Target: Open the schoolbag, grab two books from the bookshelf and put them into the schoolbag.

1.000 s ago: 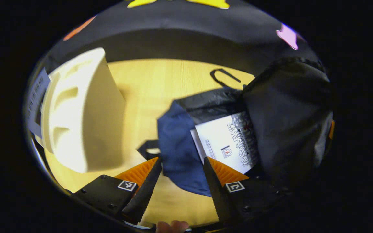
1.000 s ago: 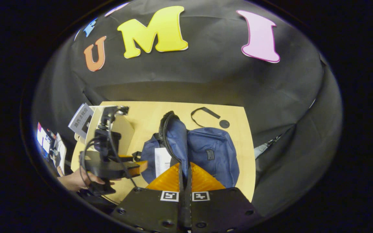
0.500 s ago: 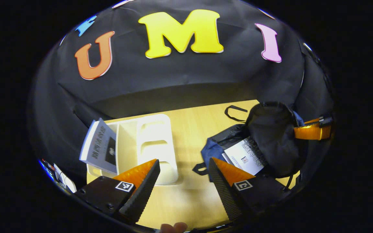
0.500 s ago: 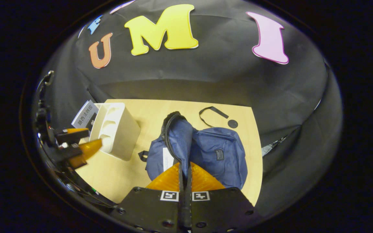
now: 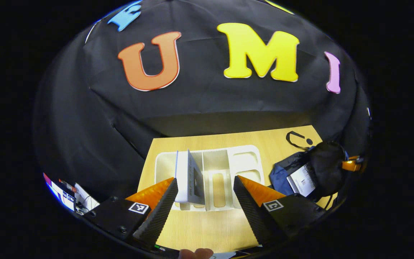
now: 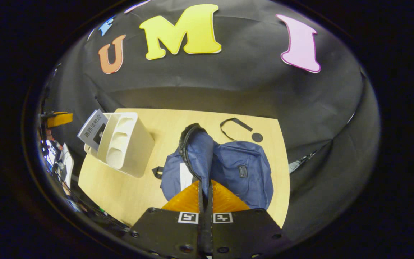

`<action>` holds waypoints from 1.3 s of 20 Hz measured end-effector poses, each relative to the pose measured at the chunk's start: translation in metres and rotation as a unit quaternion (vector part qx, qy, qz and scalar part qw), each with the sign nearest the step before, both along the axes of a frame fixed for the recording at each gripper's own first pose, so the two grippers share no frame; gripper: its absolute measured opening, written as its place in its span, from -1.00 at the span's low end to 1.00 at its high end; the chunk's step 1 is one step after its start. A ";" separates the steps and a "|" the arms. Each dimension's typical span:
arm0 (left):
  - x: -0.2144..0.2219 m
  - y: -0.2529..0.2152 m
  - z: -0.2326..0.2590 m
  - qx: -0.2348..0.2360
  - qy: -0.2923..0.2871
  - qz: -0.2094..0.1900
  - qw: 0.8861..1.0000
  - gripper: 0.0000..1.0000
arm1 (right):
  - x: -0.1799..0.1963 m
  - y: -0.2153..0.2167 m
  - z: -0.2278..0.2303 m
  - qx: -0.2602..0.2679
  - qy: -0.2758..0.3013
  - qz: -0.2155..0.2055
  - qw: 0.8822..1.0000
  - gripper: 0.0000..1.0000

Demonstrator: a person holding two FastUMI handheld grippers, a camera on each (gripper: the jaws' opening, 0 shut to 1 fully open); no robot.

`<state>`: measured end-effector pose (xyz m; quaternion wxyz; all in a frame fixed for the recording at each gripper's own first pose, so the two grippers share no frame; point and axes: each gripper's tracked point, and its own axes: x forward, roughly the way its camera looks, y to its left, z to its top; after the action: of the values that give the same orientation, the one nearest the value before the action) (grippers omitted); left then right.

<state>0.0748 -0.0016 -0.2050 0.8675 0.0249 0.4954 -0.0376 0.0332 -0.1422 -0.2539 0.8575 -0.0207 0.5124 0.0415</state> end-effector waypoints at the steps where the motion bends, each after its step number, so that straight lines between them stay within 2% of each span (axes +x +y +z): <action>1: 0.007 0.013 -0.005 -0.012 0.019 0.006 1.000 0.98 | 0.000 -0.001 0.000 -0.001 0.000 -0.001 1.000 -0.94; 3: 0.013 0.031 -0.022 -0.025 0.060 0.017 0.998 0.99 | 0.000 -0.002 0.000 -0.002 0.002 -0.004 1.000 -0.92; 5: 0.012 0.042 -0.035 -0.043 0.101 0.027 0.994 0.99 | 0.000 -0.004 0.001 0.000 0.003 -0.011 1.000 -0.99; 7: 0.010 0.050 -0.051 -0.051 0.145 0.021 0.988 0.99 | 0.000 -0.007 0.001 -0.002 0.005 -0.014 1.000 -0.99; 8: 0.009 0.054 -0.059 -0.048 0.163 0.016 0.985 1.00 | 0.000 -0.008 0.001 -0.004 0.005 -0.015 1.000 -0.92; 10: 0.009 0.052 -0.070 -0.051 0.199 0.006 0.979 1.00 | -0.001 -0.010 0.001 -0.006 0.007 -0.017 1.000 -1.00; 12: 0.012 0.047 -0.083 -0.058 0.226 -0.001 0.973 1.00 | 0.000 -0.012 0.001 -0.003 0.009 -0.024 1.000 -0.99; 15: 0.011 0.044 -0.098 -0.065 0.260 0.000 0.963 0.99 | -0.001 -0.014 -0.001 0.002 0.012 -0.033 0.999 -0.99; 16: 0.011 0.043 -0.104 -0.067 0.273 0.004 0.960 1.00 | -0.002 -0.013 -0.002 0.002 0.013 -0.034 0.999 -0.92; 17: 0.011 0.044 -0.109 -0.068 0.283 0.007 0.957 1.00 | -0.003 -0.014 -0.001 0.002 0.014 -0.034 0.999 -0.99; 18: 0.012 0.043 -0.116 -0.066 0.289 0.009 0.955 1.00 | -0.003 -0.014 -0.001 0.002 0.014 -0.034 0.999 -0.92; 20: 0.011 0.042 -0.125 -0.068 0.304 0.009 0.950 1.00 | -0.002 -0.014 -0.002 0.002 0.014 -0.035 0.999 -0.94; 21: 0.009 0.041 -0.127 -0.067 0.314 0.008 0.947 0.92 | -0.002 -0.015 -0.002 0.001 0.015 -0.035 0.999 -0.94; 22: 0.009 0.040 -0.131 -0.066 0.322 0.008 0.944 1.00 | -0.002 -0.015 -0.002 0.001 0.014 -0.035 0.999 -0.94; 24: 0.007 0.037 -0.134 -0.065 0.332 0.004 0.941 0.99 | -0.003 -0.018 -0.001 0.001 0.014 -0.036 0.999 -0.94; 25: 0.008 0.035 -0.136 -0.065 0.335 0.001 0.940 0.94 | -0.003 -0.017 -0.002 0.002 0.015 -0.037 0.999 -0.94; 26: 0.006 0.035 -0.138 -0.060 0.338 0.001 0.939 0.80 | -0.003 -0.017 -0.002 0.003 0.015 -0.036 0.999 -0.99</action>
<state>0.0809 0.0335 -0.3431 0.6489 -0.0415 0.7562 -0.0730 0.0300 -0.1593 -0.2560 0.8506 0.0009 0.5256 0.0122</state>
